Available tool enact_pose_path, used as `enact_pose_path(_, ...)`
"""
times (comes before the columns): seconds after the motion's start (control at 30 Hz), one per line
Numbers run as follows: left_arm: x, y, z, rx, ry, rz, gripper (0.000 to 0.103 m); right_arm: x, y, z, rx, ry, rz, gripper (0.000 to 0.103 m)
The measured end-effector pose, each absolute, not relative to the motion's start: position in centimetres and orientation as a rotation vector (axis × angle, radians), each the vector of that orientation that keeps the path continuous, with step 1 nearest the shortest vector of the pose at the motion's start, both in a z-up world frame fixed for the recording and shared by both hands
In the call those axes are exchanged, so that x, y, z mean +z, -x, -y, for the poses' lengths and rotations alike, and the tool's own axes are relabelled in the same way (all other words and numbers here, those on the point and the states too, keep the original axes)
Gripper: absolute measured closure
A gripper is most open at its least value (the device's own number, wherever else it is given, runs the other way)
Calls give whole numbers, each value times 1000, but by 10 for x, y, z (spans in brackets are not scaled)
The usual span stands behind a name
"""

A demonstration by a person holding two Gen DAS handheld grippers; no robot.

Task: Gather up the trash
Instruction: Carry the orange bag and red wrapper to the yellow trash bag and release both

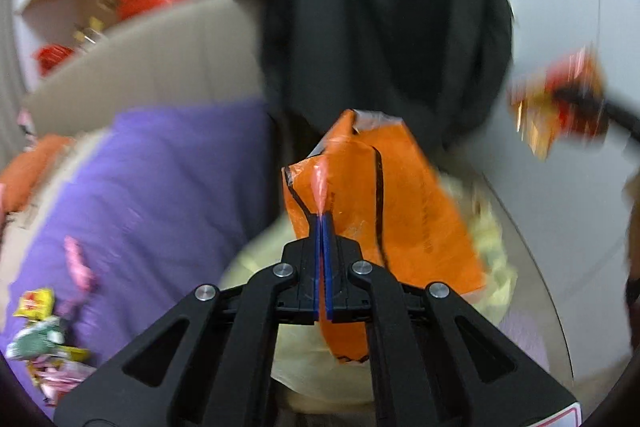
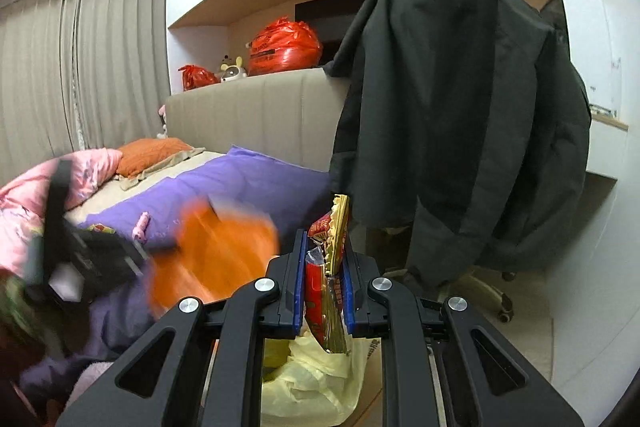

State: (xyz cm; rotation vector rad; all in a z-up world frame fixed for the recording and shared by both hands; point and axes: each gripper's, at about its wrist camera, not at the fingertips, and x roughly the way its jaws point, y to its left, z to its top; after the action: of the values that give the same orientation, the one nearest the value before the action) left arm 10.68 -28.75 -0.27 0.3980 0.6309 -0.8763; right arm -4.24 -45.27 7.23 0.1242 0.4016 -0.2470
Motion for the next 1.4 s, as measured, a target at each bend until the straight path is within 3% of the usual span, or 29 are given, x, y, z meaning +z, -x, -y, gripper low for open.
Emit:
enact_pose_path(0.17,-59,-110,294,-877,-519,-737,102,59,14,456,-136,-172,-427,87)
enact_pose_path(0.4,-63,-129,277,-903,-422,-809,102,-24,-69,428,20,-203,-667,87)
enact_pose_path(0.57,-72,-130,285,-919,-456,-812,102,-57,-81,420,1,-172,-772,87)
enact_pose_path(1.07,-85,-136,288,-923,-425,-830,101,-75,-77,422,-39,-142,-885,87)
enact_pose_path(1.2,-74,-142,277,-945,-341,-852,99,-66,-71,423,-60,-159,-843,77)
enact_pose_path(1.4,-50,-145,254,-914,-249,-829,79,-49,-57,416,-103,-117,-811,63)
